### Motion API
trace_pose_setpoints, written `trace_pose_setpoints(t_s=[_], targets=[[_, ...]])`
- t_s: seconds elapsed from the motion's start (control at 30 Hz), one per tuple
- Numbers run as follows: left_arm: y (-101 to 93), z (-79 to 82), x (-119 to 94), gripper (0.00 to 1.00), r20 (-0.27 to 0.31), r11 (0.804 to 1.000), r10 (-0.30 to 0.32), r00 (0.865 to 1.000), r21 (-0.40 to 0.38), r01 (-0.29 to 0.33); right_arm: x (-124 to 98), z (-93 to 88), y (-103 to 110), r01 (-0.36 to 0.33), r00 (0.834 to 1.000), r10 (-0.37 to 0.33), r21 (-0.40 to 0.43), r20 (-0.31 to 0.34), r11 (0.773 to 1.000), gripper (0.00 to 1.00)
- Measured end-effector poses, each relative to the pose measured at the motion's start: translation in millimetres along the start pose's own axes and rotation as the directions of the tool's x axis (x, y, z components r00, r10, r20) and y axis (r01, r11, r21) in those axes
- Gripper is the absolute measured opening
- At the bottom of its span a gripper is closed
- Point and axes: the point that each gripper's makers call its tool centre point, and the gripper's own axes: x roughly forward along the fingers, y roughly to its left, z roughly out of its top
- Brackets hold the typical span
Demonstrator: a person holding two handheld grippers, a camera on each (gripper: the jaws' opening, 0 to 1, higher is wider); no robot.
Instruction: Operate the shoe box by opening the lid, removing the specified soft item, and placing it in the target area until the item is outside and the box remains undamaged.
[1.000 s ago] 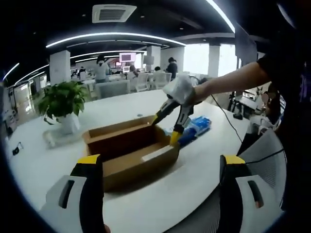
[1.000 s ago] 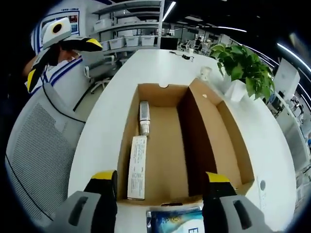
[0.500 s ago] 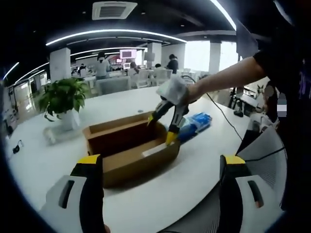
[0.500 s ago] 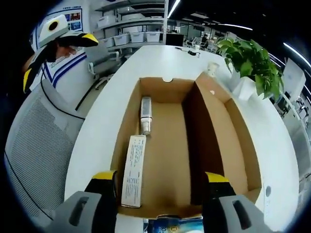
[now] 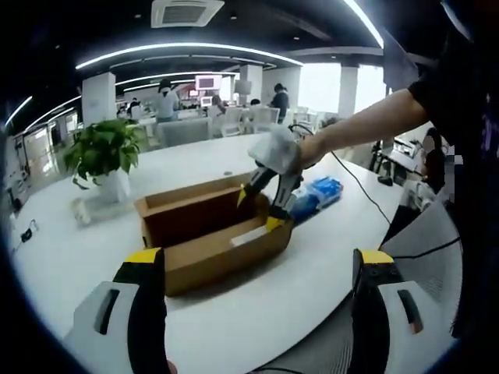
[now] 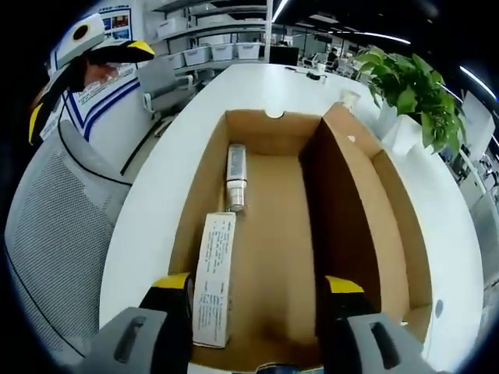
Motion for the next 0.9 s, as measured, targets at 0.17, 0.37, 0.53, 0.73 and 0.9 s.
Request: trace_pose_setpoints(t_s=[0.17, 0.37, 0.53, 0.73, 0.9], targets=[[1.9, -0.9, 1, 0.99, 0.002, 1.0, 0.003, 1.0, -0.007, -0.003, 4, 1.4, 5, -0.019, 1.0, 0.019, 0.012, 0.009, 1.0, 0.51], [1.0, -3.2, 3, 0.99, -0.001, 1.0, 0.0, 1.0, -0.012, 0.0, 5, 5.5, 15, -0.039, 0.999, 0.038, 0.026, 0.031, 0.999, 0.31], [-0.3, -4.5, 4, 0.99, -0.001, 1.0, -0.004, 1.0, -0.018, 0.003, 9, 6.7, 20, -0.037, 0.999, 0.037, 0.023, 0.033, 0.999, 0.23], [-1.0, -6.6, 4, 0.99, -0.005, 1.0, -0.005, 1.0, -0.019, 0.005, 11, 6.5, 24, -0.032, 0.999, 0.031, 0.02, 0.026, 0.999, 0.15], [-1.6, -6.5, 2, 0.98, 0.002, 1.0, -0.005, 1.0, -0.019, 0.005, 10, 7.7, 25, -0.021, 0.999, 0.02, 0.027, 0.028, 0.999, 0.14]])
